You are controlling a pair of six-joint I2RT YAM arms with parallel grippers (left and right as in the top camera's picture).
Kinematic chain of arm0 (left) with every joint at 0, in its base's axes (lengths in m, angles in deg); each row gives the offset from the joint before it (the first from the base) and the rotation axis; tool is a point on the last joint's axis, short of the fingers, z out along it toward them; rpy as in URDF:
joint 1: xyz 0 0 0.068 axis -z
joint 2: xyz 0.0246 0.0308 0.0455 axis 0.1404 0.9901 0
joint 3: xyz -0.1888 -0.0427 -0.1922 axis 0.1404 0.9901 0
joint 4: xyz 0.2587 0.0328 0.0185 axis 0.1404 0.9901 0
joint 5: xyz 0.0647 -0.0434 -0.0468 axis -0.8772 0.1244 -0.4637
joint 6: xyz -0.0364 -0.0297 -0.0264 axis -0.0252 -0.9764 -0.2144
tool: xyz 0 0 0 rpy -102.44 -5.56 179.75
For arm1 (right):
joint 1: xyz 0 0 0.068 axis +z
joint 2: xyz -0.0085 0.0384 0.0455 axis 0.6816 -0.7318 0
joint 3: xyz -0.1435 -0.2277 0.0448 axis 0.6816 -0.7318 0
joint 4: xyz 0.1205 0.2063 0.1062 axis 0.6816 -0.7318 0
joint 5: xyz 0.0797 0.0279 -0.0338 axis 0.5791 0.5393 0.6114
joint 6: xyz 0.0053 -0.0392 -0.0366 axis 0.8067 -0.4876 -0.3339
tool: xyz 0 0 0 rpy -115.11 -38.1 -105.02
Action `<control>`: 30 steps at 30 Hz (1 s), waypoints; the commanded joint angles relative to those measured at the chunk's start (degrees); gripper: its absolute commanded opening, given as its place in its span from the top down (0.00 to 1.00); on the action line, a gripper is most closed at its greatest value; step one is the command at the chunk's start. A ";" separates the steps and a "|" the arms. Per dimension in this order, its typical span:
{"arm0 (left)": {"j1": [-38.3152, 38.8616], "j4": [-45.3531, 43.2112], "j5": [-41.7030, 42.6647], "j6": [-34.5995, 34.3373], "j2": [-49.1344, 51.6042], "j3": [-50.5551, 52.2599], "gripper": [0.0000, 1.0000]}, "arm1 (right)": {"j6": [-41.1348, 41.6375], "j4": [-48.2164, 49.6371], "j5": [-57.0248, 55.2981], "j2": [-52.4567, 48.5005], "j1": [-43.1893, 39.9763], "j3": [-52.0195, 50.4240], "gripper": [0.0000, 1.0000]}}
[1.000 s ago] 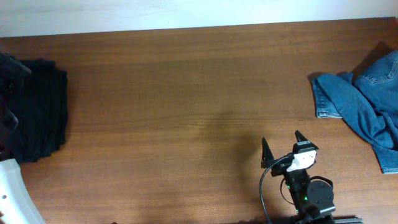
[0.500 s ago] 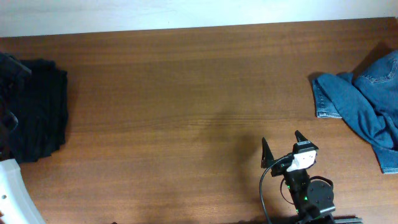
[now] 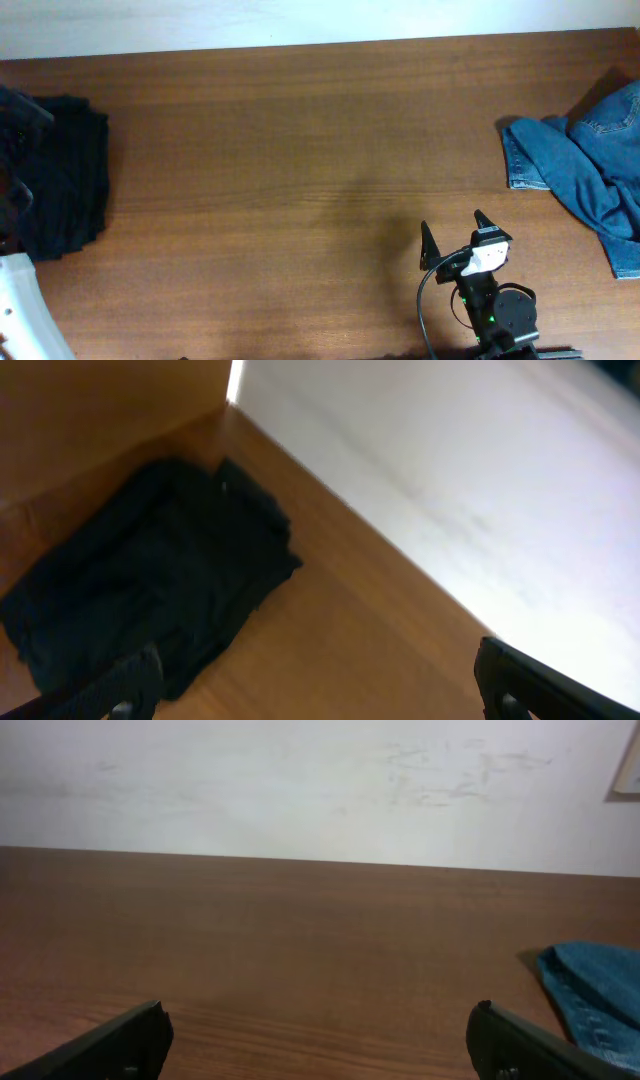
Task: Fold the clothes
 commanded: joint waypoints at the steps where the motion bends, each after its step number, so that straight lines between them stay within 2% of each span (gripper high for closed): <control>1: 0.13 0.11 0.57 -0.33 -0.37 6.99 0.01 | -0.50 -0.48 0.31 0.59 -0.48 -0.26 0.01; 16: 0.13 -1.40 0.55 -0.33 -21.66 55.76 0.01 | -0.50 -0.46 0.31 0.59 -0.48 -0.26 0.01; 26: 0.13 -4.44 0.42 -1.86 -24.00 67.69 0.01 | -0.48 -0.46 0.31 0.59 -0.48 -0.26 0.01; 30: 0.13 -13.46 0.90 -1.84 -24.39 71.80 0.01 | -0.48 -0.46 0.31 0.59 -0.48 -0.26 0.01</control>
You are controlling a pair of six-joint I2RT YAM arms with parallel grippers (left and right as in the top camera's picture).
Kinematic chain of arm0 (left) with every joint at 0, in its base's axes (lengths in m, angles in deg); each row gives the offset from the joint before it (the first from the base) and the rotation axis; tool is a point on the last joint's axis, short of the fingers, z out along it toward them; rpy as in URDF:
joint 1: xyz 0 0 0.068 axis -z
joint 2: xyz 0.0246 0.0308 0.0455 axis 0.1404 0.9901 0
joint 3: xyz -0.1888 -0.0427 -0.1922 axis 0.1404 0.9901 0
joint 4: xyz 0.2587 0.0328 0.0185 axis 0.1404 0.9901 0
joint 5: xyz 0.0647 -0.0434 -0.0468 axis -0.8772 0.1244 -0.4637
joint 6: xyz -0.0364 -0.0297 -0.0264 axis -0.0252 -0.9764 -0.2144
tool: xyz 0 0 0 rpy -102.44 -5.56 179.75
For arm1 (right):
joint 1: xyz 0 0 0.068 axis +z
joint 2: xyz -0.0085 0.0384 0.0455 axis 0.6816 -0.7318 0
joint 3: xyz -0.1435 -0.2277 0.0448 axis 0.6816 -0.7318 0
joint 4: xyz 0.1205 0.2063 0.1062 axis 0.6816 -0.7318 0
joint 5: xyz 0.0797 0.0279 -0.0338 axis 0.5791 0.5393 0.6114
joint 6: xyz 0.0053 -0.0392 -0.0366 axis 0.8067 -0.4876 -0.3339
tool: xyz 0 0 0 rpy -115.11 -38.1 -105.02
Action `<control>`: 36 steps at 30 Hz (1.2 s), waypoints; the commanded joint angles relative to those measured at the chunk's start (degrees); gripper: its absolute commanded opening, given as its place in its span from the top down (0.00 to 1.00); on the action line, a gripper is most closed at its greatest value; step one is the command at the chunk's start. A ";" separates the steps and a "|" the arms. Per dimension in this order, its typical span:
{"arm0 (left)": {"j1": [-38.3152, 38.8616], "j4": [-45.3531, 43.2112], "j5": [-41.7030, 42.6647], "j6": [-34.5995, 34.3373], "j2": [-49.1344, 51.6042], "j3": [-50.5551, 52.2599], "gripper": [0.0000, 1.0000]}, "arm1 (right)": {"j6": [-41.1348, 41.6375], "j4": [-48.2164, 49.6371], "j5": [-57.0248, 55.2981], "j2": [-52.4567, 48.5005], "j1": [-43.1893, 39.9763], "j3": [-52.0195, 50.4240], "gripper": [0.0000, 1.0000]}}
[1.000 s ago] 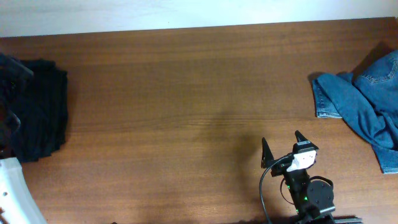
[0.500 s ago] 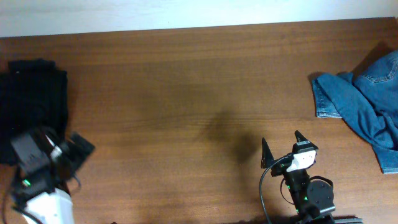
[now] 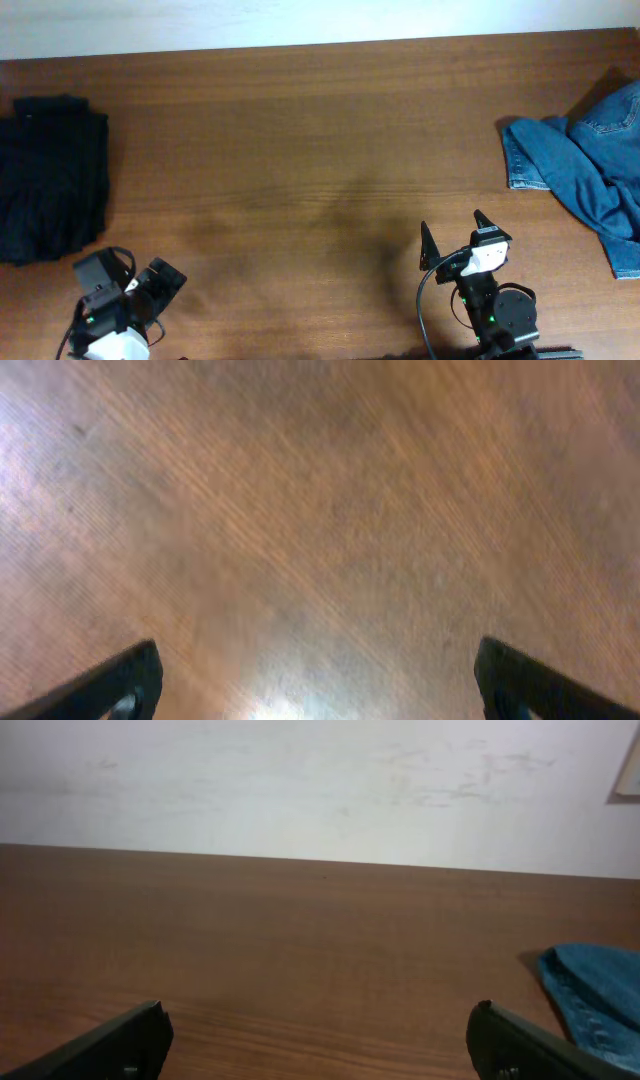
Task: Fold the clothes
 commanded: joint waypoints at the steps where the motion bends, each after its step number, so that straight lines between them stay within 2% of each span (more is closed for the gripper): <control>1: 0.13 -6.86 1.33 -0.52 -0.74 3.56 0.01 | -0.17 -0.44 0.09 0.59 -0.48 -0.26 0.01; 10: 0.28 -31.34 8.57 -0.48 -2.05 15.08 0.01 | -0.17 -0.46 0.09 0.59 -0.48 -0.26 0.01; 16: 2.23 -41.51 9.66 2.25 -2.21 20.09 0.01 | -0.15 -0.46 0.09 0.59 -0.48 -0.26 0.01; 21: 3.39 -43.89 9.62 4.11 -2.25 21.27 0.01 | -0.17 -0.44 0.09 0.59 -0.48 -0.26 0.01; 26: 3.50 -43.95 9.62 8.98 -2.60 21.90 0.01 | -0.17 -0.44 0.09 0.59 -0.48 -0.26 0.02; 31: 3.50 -47.15 9.64 12.66 -4.94 26.05 0.01 | -0.17 -0.44 0.09 0.59 -0.48 -0.26 0.01; 36: 4.20 -46.42 9.25 15.06 -7.76 26.38 0.01 | -0.17 -0.44 0.09 0.59 -0.48 -0.26 0.01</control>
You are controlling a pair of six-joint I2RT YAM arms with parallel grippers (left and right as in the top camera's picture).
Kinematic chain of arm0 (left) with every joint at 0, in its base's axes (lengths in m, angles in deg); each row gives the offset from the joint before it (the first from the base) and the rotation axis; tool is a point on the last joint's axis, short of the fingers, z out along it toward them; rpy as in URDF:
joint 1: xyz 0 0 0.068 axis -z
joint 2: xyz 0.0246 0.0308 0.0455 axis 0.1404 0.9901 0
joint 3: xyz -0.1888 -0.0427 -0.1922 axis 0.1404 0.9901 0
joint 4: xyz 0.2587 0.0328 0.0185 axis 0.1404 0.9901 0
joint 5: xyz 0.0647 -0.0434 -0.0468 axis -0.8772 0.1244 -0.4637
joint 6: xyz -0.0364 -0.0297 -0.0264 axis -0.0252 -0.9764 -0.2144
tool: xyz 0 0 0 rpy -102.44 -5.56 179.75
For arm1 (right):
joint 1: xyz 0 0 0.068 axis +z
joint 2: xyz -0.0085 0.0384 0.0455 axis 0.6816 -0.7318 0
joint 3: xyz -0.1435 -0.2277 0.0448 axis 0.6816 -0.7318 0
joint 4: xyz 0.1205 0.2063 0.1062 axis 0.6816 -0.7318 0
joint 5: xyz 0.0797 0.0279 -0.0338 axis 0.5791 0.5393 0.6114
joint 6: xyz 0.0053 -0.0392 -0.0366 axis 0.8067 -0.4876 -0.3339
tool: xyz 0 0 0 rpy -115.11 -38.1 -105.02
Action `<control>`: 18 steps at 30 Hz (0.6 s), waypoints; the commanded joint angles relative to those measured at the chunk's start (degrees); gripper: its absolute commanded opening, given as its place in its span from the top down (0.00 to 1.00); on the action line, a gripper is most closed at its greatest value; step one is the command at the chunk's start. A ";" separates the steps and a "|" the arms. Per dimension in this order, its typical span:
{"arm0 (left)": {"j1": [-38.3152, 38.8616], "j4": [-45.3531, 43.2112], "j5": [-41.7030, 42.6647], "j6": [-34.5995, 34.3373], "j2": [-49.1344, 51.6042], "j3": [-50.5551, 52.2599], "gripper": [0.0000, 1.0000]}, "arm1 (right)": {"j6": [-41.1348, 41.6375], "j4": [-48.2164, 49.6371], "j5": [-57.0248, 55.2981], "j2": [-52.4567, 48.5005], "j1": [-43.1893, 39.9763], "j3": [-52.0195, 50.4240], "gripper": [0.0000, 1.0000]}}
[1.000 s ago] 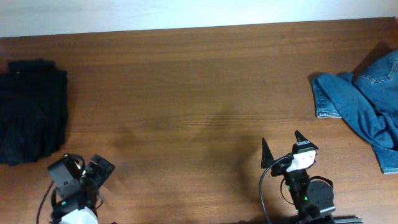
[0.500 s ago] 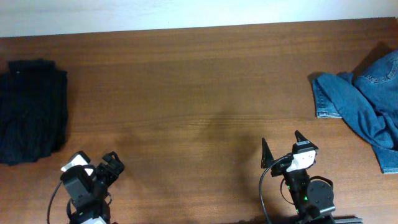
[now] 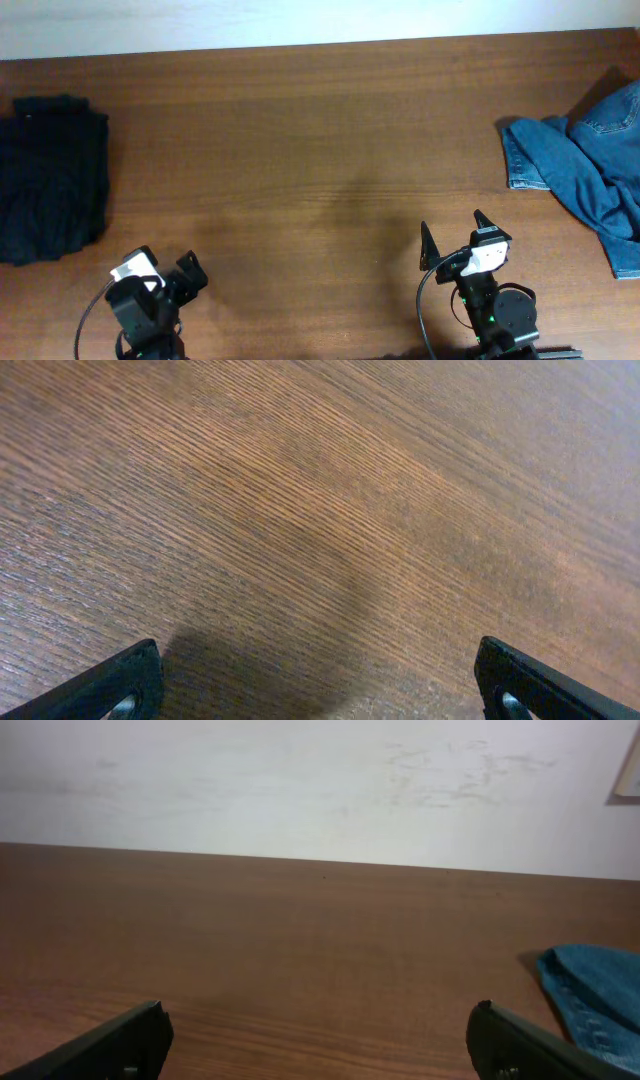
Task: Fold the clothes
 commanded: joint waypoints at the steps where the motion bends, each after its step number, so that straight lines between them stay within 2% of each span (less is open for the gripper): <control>1: 0.94 0.42 0.48 3.76 -2.10 0.83 0.01 | 0.07 -0.44 0.09 0.59 -0.48 -0.26 0.01; 9: 9.01 7.54 -3.78 3.74 -12.83 0.83 0.01 | 0.07 -0.44 0.09 0.59 -0.48 -0.26 0.01; 18: 20.76 7.93 -7.17 3.74 -26.01 0.85 0.01 | 0.07 -0.44 0.09 0.59 -0.48 -0.26 0.01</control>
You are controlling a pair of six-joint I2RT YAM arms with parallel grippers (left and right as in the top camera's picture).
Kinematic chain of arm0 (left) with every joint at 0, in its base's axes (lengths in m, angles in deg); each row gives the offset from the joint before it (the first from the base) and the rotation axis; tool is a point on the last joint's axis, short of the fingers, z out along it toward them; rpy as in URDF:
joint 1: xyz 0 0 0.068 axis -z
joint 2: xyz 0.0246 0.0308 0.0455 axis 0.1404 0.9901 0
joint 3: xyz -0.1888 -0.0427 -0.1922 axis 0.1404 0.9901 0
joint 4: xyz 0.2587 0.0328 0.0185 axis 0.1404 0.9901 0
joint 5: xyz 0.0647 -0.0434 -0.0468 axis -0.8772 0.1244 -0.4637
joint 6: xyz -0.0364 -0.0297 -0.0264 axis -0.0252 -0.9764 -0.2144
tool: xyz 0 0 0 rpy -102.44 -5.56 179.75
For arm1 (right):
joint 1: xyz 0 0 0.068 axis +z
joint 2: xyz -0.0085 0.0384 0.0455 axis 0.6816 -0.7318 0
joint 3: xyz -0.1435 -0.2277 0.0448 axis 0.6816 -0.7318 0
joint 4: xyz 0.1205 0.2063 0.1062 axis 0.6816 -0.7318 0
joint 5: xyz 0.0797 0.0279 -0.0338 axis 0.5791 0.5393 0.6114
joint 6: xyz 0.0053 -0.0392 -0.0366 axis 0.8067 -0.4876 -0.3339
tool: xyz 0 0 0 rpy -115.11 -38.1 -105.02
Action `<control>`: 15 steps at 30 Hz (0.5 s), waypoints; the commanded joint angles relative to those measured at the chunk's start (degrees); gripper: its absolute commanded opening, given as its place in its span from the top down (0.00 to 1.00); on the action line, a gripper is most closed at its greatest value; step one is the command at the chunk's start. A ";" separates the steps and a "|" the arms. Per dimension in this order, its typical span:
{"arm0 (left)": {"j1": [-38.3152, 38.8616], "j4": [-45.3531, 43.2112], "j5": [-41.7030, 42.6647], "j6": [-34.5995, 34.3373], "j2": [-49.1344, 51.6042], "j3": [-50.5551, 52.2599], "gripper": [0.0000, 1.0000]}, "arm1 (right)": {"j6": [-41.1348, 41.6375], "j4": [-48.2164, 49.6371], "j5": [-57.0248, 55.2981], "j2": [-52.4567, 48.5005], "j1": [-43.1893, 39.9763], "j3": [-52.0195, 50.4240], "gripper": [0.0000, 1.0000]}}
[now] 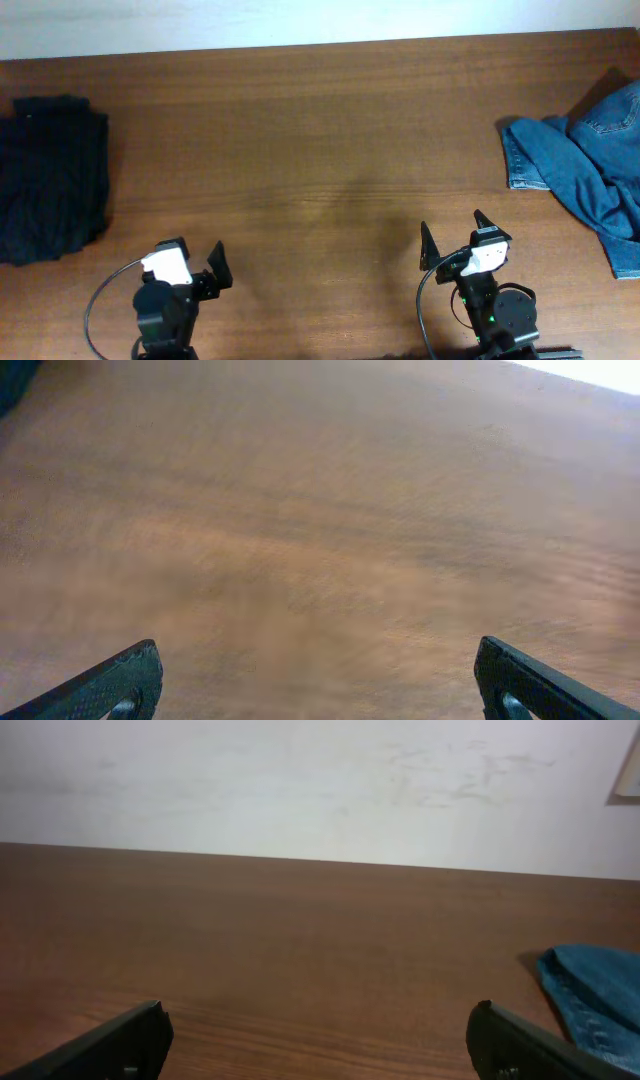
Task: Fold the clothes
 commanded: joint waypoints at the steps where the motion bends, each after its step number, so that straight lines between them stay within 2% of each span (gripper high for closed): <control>1: 2.10 0.15 -1.68 0.92 -4.13 0.44 0.01 | 0.02 -0.44 0.09 0.59 -0.48 -0.26 0.01; 15: 2.27 0.09 -1.70 0.92 -18.10 0.44 0.01 | 0.02 -0.44 0.09 0.59 -0.48 -0.26 0.01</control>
